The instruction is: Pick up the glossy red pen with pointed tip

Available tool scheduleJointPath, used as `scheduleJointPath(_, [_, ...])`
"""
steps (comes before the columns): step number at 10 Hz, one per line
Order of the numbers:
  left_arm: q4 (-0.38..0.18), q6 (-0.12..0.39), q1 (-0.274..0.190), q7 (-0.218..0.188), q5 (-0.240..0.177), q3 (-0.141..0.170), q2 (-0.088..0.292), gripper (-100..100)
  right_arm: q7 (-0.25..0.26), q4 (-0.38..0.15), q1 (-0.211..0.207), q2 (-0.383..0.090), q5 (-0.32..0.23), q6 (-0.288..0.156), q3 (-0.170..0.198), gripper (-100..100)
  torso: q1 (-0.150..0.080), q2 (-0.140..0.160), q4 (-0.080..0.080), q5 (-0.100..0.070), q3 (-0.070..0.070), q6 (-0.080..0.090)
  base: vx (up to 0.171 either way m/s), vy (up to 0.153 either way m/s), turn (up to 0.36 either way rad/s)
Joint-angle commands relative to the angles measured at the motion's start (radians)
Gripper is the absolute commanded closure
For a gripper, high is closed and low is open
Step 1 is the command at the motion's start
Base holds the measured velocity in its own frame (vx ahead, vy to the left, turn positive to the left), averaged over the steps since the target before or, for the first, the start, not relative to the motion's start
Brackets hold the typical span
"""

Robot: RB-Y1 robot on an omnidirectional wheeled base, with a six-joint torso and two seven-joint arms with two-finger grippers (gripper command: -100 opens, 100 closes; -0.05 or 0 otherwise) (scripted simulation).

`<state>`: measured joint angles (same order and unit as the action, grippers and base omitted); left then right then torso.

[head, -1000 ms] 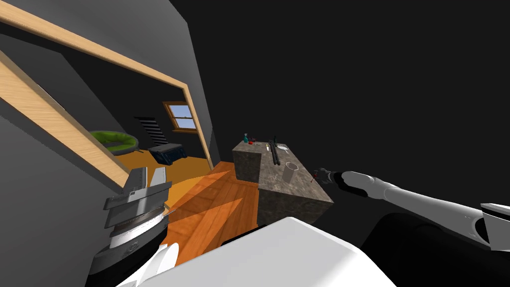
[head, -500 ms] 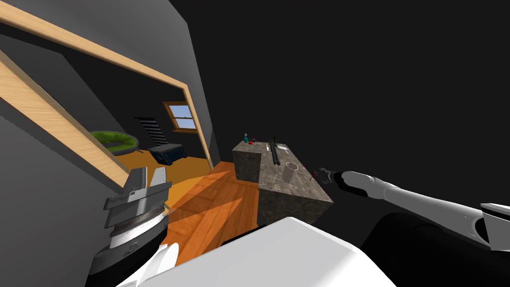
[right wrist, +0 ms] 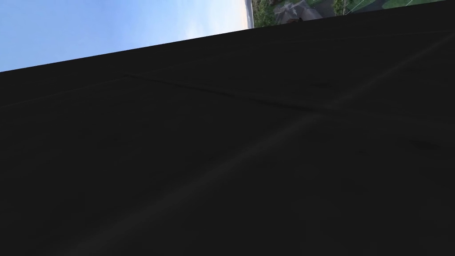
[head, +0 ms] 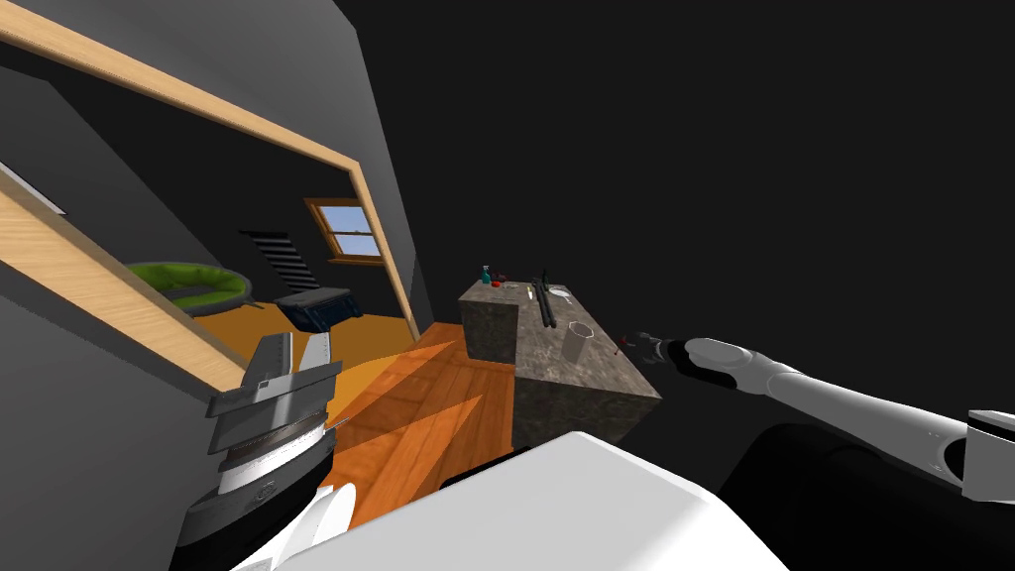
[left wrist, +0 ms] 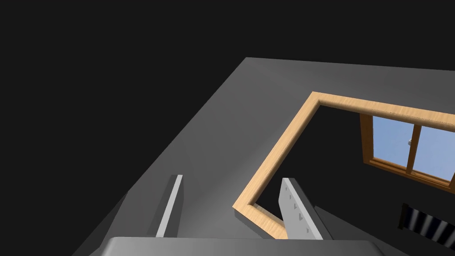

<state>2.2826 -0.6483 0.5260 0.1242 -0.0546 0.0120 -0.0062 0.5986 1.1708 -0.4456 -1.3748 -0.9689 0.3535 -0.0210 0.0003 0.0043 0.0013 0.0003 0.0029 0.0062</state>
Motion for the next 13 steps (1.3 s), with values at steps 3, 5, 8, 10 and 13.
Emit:
scheduleJointPath(3, [0.000,0.000,0.000,0.000,0.000,0.000,0.000,0,0.028,-0.016,0.002,0.010,0.003,0.031,-0.025,100,0.000,0.000,0.000,0.000,0.000,0.000,0.014,0.028,-0.041])
scheduleJointPath(5, [0.000,0.000,0.000,0.000,0.000,0.000,0.000,0,0.020,-0.048,-0.013,0.016,0.015,0.024,-0.020,-100,-0.002,0.001,0.000,0.000,0.001,0.000,-0.018,0.063,-0.075])
scheduleJointPath(8, [0.000,0.000,0.000,0.000,0.000,0.000,0.000,0,-0.009,-0.094,-0.021,0.013,0.052,0.022,-0.017,-100,0.010,0.008,0.002,0.002,0.005,0.000,-0.093,0.172,-0.073])
scheduleJointPath(10, [0.000,0.000,0.000,0.000,0.000,0.000,0.000,0,-0.036,-0.124,-0.015,0.004,0.089,0.029,-0.023,-100,0.005,0.005,0.001,0.002,0.003,0.000,-0.008,0.066,-0.016])
scheduleJointPath(13, [0.000,0.000,0.000,0.000,0.000,0.000,0.000,0,-0.081,-0.151,0.009,0.000,0.148,0.053,-0.037,-100,-0.002,-0.003,-0.001,0.000,-0.002,-0.001,0.060,-0.008,0.020])
